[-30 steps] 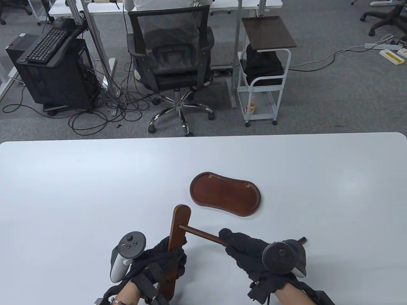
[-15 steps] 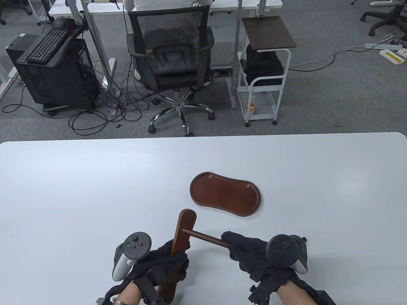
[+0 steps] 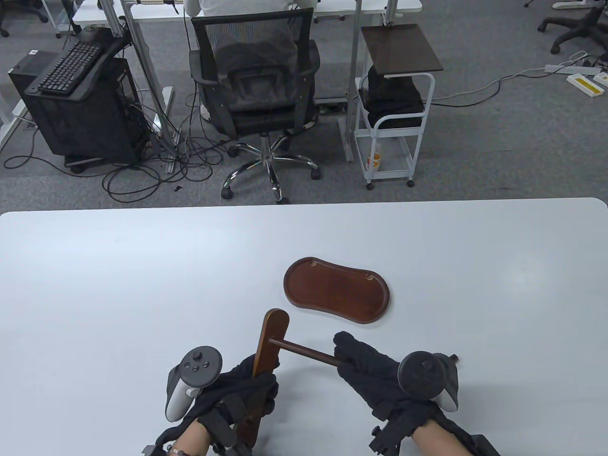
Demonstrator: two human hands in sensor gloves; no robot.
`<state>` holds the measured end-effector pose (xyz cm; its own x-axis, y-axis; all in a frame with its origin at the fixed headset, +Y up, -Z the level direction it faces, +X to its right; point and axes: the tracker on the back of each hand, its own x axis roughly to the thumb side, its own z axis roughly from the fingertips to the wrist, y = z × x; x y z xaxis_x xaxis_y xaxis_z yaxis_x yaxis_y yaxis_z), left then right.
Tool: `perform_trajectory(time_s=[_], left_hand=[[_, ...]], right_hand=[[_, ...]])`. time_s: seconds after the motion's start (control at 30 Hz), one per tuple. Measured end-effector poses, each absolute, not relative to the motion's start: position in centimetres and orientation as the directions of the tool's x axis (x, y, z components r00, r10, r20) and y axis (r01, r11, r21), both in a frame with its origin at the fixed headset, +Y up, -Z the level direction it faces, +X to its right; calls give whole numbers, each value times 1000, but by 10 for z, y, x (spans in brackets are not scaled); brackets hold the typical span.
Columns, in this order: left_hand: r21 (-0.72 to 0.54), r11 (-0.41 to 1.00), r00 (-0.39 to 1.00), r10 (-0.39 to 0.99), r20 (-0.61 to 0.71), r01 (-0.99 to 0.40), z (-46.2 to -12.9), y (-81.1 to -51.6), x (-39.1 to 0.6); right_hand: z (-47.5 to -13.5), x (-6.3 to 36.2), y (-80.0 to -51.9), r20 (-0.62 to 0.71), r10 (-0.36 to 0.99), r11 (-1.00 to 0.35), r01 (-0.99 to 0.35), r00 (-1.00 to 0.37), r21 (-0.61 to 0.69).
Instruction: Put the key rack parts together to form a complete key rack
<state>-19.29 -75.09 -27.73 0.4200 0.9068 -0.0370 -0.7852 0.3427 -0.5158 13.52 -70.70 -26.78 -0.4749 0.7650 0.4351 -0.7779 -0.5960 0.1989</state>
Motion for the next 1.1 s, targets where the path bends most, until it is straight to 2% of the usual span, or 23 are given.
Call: perform_trajectory(time_s=[0.17,0.3,0.5,0.63,0.77,0.93,1.1], left_hand=[[-465,247,338,933,-123,-850,-278,-752,-201],[-437,241,325,937,-127,-867,-279,-750,-206],[-437,236,321,938,-130,-868,-279,-749,-206],[-445,239,326,936,-130,-863,-278,-749,-206],[-442,232,320,938,-135,-867,-278,-749,-206],[-436,229,317,938,-141,-870,-277,-749,-207],[-434,226,315,938,-143,-872,-277,-748,-207]], right_hand=[[-275,160,-700,372,790,-569,-808,-486,153],[-283,192,-696,273,732,-664,-743,-625,79],[-288,231,-698,92,609,-793,-605,-788,74],[-293,252,-709,-48,445,-878,-446,-894,174],[-297,260,-724,-92,293,-919,-307,-952,247],[-300,259,-739,-97,133,-913,-160,-986,376],[-301,256,-751,-73,94,-886,-117,-993,449]])
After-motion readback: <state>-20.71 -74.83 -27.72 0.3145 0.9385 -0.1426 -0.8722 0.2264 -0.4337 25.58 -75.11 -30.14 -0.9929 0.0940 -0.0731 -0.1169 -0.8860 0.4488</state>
